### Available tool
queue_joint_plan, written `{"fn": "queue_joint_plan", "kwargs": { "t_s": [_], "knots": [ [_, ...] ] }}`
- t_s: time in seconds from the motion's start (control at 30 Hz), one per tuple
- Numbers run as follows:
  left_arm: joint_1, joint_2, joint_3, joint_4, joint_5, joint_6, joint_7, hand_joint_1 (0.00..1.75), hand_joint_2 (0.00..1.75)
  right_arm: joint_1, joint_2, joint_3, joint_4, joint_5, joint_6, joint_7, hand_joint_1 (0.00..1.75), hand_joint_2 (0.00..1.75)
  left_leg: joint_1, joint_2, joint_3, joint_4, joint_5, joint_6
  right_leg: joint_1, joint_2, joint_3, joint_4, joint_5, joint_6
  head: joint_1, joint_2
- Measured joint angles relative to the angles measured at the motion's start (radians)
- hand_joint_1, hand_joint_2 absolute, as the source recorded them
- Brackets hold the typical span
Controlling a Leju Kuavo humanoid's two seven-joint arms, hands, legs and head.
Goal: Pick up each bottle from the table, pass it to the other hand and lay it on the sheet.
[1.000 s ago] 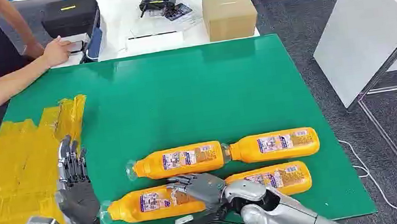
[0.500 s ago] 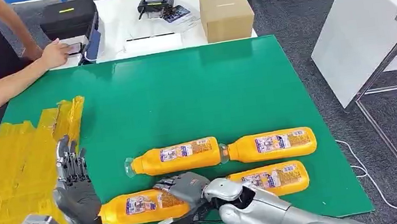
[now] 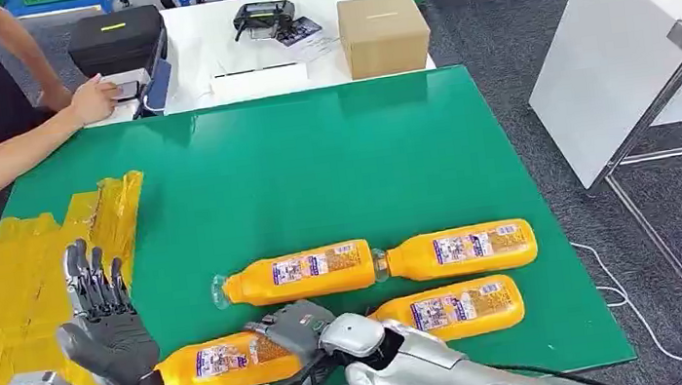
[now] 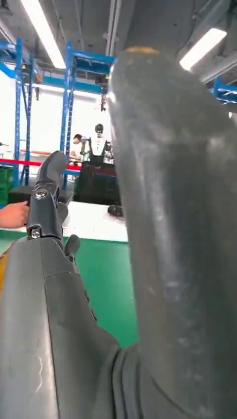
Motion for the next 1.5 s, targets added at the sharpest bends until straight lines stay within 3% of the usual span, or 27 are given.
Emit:
{"fn": "queue_joint_plan", "kwargs": {
  "t_s": [0.17,0.2,0.4,0.43,0.67,0.73,0.83,1.03,1.17,1.5],
  "knots": [
    [0.002,-0.009,0.057,-0.032,0.069,0.101,-0.041,0.0,0.0,0.014,0.018,-0.016,0.032,-0.052,-0.07,0.013,1.75,1.75,0.002,0.001,0.002,0.0,0.0,0.0,0.002,0.001,0.003,0.0,0.0,0.0,0.0,0.0],
    [0.006,-0.01,0.078,-0.046,0.09,0.125,-0.06,0.0,1.75,0.024,0.019,-0.03,0.032,-0.08,-0.091,0.013,1.75,1.75,0.002,0.0,0.002,0.0,0.0,0.0,0.002,0.001,0.003,0.0,0.0,0.0,0.0,0.0],
    [0.033,-0.016,0.189,-0.104,0.169,0.175,-0.072,0.0,1.75,0.104,0.014,-0.154,-0.043,-0.222,-0.183,-0.033,1.75,1.75,0.002,-0.002,-0.001,0.0,0.0,-0.001,0.002,0.0,0.003,0.0,0.0,0.0,0.0,0.0],
    [0.039,-0.016,0.206,-0.108,0.177,0.184,-0.07,0.0,1.75,0.137,0.008,-0.184,-0.077,-0.247,-0.208,-0.055,1.75,1.75,0.001,-0.002,-0.004,0.0,0.001,0.0,0.002,0.0,0.009,0.0,0.0,0.0,0.0,0.0],
    [0.072,-0.018,0.262,-0.119,0.172,0.187,-0.061,0.0,1.75,0.398,-0.033,-0.414,-0.479,-0.351,-0.232,-0.204,1.75,1.75,0.0,-0.007,-0.02,0.001,0.002,0.001,0.0,-0.006,-0.005,0.0,0.0,0.001,0.0,0.0],
    [0.079,-0.018,0.256,-0.119,0.157,0.14,-0.015,0.0,1.75,0.444,-0.035,-0.461,-0.57,-0.361,-0.232,-0.242,1.75,1.75,0.0,-0.007,-0.022,0.001,0.002,0.001,0.0,-0.006,-0.008,0.0,0.0,0.001,0.0,0.0],
    [0.086,-0.013,0.208,-0.099,0.218,-0.101,0.11,0.0,1.75,0.496,-0.039,-0.516,-0.686,-0.372,-0.245,-0.279,1.75,1.75,-0.001,-0.007,-0.024,0.001,0.002,0.001,-0.001,-0.007,-0.009,0.0,0.0,0.001,0.0,0.0],
    [0.091,0.008,0.14,-0.041,0.3,-0.321,0.19,0.0,1.75,0.516,-0.05,-0.586,-0.785,-0.418,-0.233,-0.313,1.75,1.75,-0.001,-0.007,-0.024,0.001,0.002,0.001,-0.001,-0.007,-0.009,0.0,0.0,0.001,0.0,0.0],
    [0.105,0.034,0.078,-0.008,0.451,-0.546,0.256,0.0,1.75,0.502,-0.058,-0.619,-0.795,-0.423,-0.199,-0.324,1.75,1.75,-0.001,-0.007,-0.024,0.001,0.002,0.001,-0.001,-0.007,-0.009,0.0,0.0,0.001,0.0,0.0],
    [0.116,0.062,-0.012,0.027,0.51,-0.669,0.255,0.0,1.75,0.475,-0.066,-0.632,-0.782,-0.376,-0.141,-0.306,1.75,1.75,-0.001,-0.007,-0.025,0.001,0.002,0.001,-0.001,-0.007,-0.009,0.0,0.0,0.001,0.0,0.0]
  ]
}}
